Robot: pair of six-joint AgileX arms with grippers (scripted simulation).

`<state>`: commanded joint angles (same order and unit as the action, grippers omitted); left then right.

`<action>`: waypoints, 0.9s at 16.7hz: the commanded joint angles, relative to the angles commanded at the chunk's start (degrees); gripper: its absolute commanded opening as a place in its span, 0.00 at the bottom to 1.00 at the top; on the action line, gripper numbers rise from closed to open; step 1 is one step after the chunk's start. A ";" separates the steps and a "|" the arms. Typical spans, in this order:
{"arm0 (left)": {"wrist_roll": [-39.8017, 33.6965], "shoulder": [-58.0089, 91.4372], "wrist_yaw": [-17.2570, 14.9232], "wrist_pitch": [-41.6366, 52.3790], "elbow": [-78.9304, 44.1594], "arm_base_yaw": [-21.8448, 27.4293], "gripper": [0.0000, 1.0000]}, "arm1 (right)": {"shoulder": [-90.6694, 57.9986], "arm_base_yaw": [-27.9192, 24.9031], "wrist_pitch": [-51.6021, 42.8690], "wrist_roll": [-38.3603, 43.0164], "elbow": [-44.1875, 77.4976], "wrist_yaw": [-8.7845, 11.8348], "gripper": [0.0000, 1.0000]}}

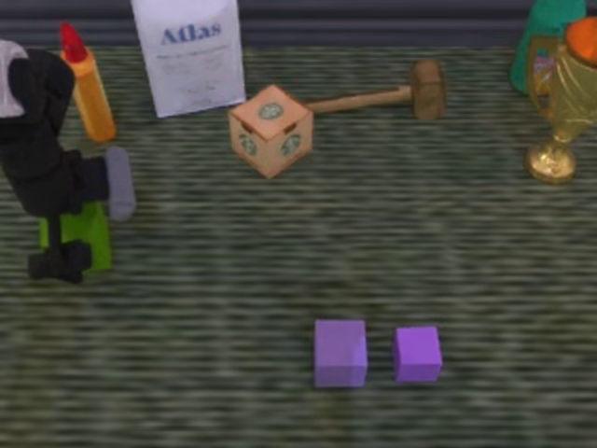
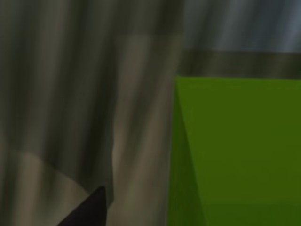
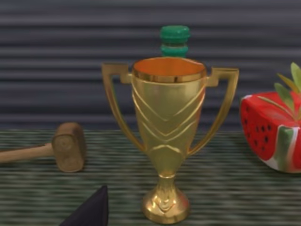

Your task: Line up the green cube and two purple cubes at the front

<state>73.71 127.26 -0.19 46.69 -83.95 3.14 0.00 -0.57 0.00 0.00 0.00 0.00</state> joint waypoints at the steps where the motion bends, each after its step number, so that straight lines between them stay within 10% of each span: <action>1: 0.00 0.00 0.00 0.00 0.00 0.00 0.92 | 0.00 0.00 0.00 0.00 0.00 0.00 1.00; 13: 0.00 0.00 0.00 0.00 0.00 0.00 0.02 | 0.00 0.00 0.00 0.00 0.00 0.00 1.00; 15: 0.00 0.00 0.00 0.00 0.00 0.00 0.00 | 0.00 0.00 0.00 0.00 0.00 0.00 1.00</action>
<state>73.71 127.26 -0.19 46.69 -83.95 3.14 0.00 -0.57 0.00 0.00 0.00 0.00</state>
